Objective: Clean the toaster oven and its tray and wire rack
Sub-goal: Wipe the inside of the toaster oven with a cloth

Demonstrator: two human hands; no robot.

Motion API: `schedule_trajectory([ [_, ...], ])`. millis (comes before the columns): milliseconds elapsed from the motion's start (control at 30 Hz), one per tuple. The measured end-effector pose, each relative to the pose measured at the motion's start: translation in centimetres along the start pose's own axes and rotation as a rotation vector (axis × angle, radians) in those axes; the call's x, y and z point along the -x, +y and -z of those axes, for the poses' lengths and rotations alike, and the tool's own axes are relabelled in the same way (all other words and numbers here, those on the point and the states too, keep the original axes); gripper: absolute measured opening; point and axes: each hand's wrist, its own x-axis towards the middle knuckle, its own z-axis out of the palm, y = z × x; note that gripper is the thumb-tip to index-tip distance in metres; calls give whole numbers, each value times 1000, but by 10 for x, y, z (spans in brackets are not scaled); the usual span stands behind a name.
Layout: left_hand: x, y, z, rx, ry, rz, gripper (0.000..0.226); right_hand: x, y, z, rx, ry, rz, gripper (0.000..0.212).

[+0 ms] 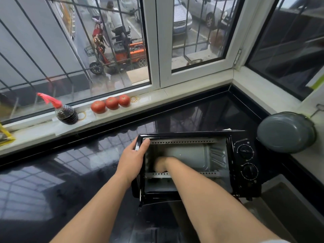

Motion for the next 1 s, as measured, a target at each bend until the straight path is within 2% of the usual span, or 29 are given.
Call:
schedule_trajectory([
  [67,0,-3,-1,-1,0,1,47,-1,-1,2,-27,-5,4,40],
  [167,-1,-2,0,-11,-16,-17,26,5,7,3,55,-3,45,43],
  [233,0,-2,0,-17,-20,-27,22,8,15,6,172,-6,45,41],
  [333,1,-6,0,-30,-9,-21,22,30,39,18,302,-49,-102,41],
  [433,0,-6,-1,-26,12,0,23,59,63,35,414,2,-206,43],
  [500,-1,-3,-1,-34,10,18,12,55,69,37,481,-23,-240,45],
  [533,-1,-1,-2,-37,7,22,8,46,72,34,484,-41,-269,46],
  [600,-1,4,-3,-37,4,20,15,30,74,31,432,-60,-290,46],
  [733,-4,6,-5,-38,-4,27,17,22,62,32,336,-68,-194,42],
  [900,-7,-1,-3,-49,1,16,10,8,7,6,190,-36,93,39],
  [1000,-9,-2,-2,-71,-6,27,9,4,5,3,112,-5,106,36],
])
